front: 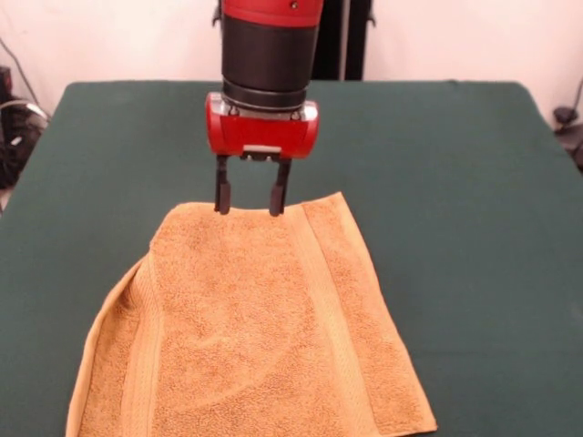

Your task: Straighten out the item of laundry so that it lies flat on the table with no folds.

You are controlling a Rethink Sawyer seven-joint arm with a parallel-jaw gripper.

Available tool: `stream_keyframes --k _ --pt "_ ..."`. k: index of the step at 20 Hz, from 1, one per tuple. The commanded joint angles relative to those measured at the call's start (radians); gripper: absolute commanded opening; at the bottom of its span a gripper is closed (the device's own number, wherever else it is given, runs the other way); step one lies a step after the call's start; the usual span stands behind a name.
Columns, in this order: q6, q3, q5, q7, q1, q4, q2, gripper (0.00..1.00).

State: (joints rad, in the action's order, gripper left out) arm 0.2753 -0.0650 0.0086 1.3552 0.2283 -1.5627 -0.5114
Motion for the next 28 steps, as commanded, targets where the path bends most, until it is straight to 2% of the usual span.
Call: stream_keyframes --k 1,22,28 --pt "-0.076 0.04 0.015 0.25 -0.047 -0.093 0.061 1.0" --pt "-0.136 0.039 0.019 0.243 -0.062 -0.071 0.132 1.0" --pt "-0.211 0.057 0.022 0.255 -0.056 -0.056 0.213 1.0"
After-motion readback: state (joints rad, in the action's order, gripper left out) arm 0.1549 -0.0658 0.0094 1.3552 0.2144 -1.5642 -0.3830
